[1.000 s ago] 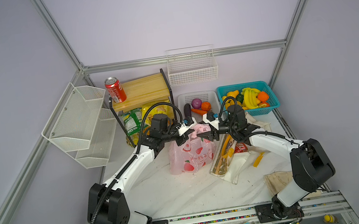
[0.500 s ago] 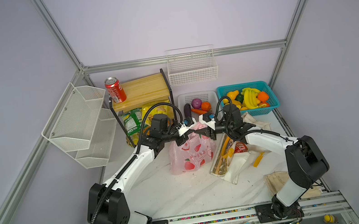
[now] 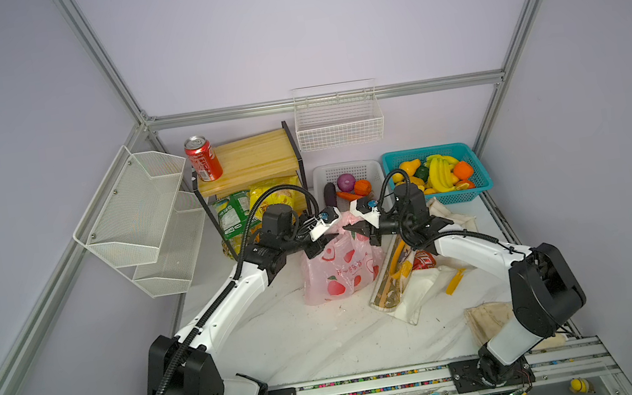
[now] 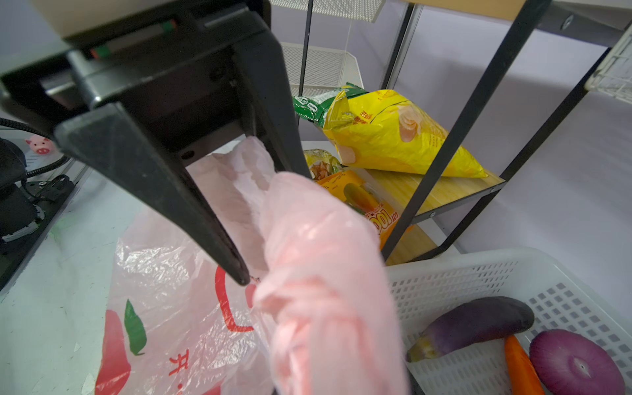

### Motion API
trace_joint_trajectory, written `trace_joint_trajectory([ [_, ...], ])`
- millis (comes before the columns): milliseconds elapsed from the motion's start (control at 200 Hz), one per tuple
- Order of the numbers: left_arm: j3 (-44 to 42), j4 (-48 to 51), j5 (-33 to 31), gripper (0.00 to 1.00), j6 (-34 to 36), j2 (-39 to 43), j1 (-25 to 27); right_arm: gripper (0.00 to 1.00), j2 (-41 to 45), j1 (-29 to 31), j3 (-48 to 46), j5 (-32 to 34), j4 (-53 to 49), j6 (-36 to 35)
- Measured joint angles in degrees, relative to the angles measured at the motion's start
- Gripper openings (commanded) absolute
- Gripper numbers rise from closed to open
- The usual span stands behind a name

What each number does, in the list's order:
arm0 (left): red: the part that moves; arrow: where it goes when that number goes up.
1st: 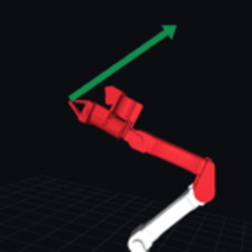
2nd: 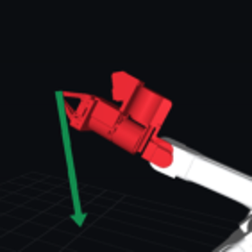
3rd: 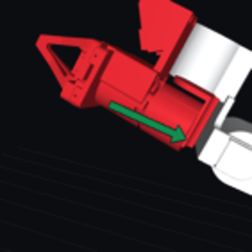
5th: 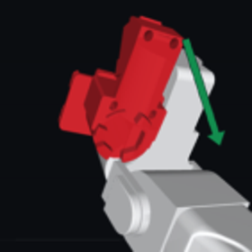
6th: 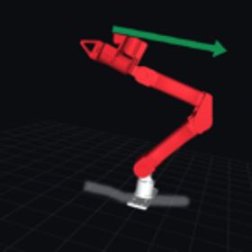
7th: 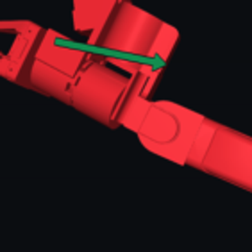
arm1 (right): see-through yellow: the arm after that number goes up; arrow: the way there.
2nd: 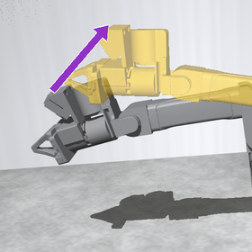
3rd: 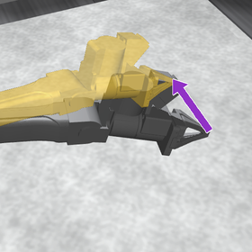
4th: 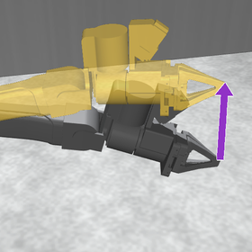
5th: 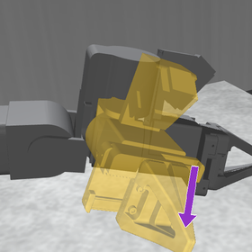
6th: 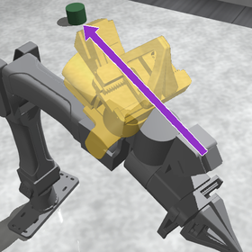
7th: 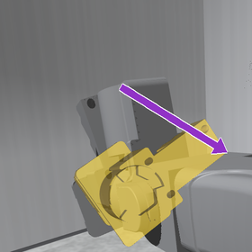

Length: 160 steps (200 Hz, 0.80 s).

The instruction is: Place the mixed food into the grocery bags and tie them

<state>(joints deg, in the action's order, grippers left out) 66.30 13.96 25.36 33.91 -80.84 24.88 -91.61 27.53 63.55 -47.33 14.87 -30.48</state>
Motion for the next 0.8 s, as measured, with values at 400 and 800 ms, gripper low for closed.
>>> trace_joint_trajectory([
  [400,0.0,-0.44,-0.68,0.0,-4.09,-3.34,-0.02,0.11,0.87,0.02,-1.66,5.95,-0.2,-1.75],
  [800,0.0,-1.7,1.92,0.0,-8.92,-0.35,-0.02,0.06,2.47,2.03,-5.09,13.64,4.92,-2.16],
])
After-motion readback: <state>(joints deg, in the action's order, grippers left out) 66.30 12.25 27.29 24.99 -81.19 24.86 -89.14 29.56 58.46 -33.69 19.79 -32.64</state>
